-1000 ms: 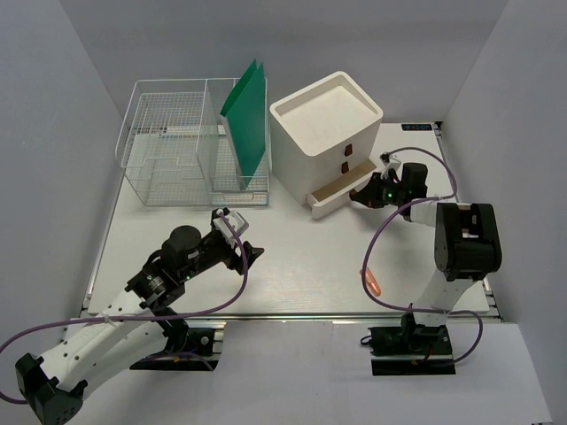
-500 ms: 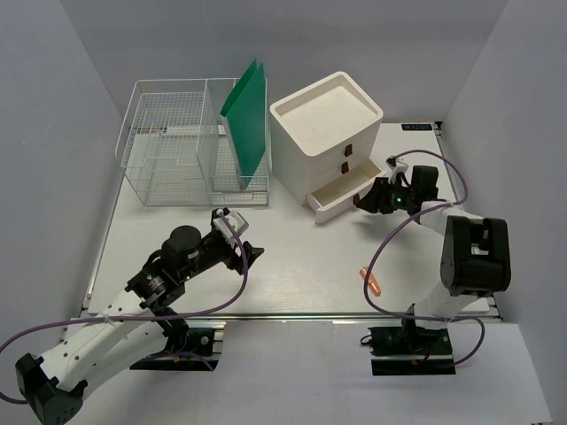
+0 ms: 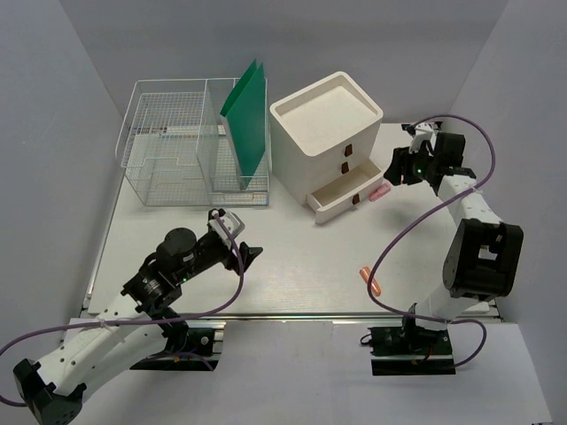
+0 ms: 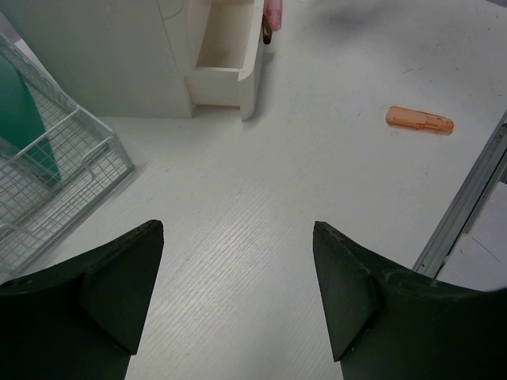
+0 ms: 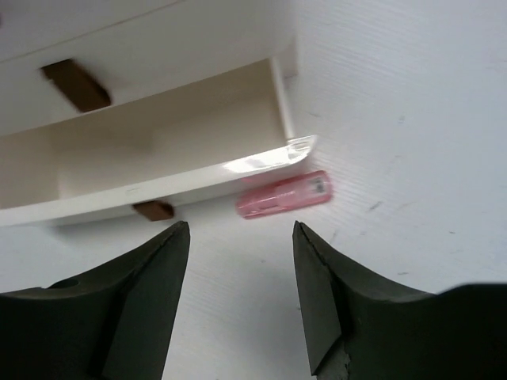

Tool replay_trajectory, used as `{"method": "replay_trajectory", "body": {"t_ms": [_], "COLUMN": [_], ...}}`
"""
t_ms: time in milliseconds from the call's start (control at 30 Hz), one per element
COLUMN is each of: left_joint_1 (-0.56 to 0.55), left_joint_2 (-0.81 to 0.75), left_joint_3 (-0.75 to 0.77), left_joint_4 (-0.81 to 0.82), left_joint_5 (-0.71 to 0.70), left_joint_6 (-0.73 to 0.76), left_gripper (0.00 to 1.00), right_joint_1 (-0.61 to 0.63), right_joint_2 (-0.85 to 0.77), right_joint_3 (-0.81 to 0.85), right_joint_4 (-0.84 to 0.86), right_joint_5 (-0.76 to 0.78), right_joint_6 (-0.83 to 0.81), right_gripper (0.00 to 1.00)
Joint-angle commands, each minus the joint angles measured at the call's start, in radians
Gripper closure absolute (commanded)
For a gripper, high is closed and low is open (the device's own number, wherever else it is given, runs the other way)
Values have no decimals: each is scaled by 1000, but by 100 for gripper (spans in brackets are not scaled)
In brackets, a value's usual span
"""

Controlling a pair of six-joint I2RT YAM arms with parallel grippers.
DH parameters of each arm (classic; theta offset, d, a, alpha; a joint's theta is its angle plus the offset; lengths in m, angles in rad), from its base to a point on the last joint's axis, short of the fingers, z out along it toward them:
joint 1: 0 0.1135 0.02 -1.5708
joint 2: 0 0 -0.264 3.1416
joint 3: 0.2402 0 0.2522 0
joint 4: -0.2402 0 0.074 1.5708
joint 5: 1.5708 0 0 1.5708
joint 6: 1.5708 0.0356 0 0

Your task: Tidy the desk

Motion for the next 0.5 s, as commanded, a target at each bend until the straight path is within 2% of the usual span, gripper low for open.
{"method": "replay_trajectory", "body": {"t_ms": [0,100,200,300,333,467], "left_joint_1": [4,4,4,4,4,4], "left_joint_2": [-20,-26,-35,-36,-38,-38], "left_joint_3": [21,21,21,20,20,21], "left_joint_4": [1,1,1,3,3,3], "left_joint_5": [14,18,20,21,23,26], "left_joint_6": [-2,0,-3,-3,-2,0], "left_gripper": [14,14,14,14,15,14], "right_joint_1": [-21,-30,-32,-33,-33,-32], "right_joint_2": [89,159,178,195,204,297], "right_joint_3": [115,188,182,183,202,295], "right_joint_4": [-157,-226,-194,-165,-165,-208], "right_joint_5": [111,146,170,201,206,218], "right_joint_6": [-2,54,88,107,116,125], "right_gripper": [38,36,38,52,62,84]}}
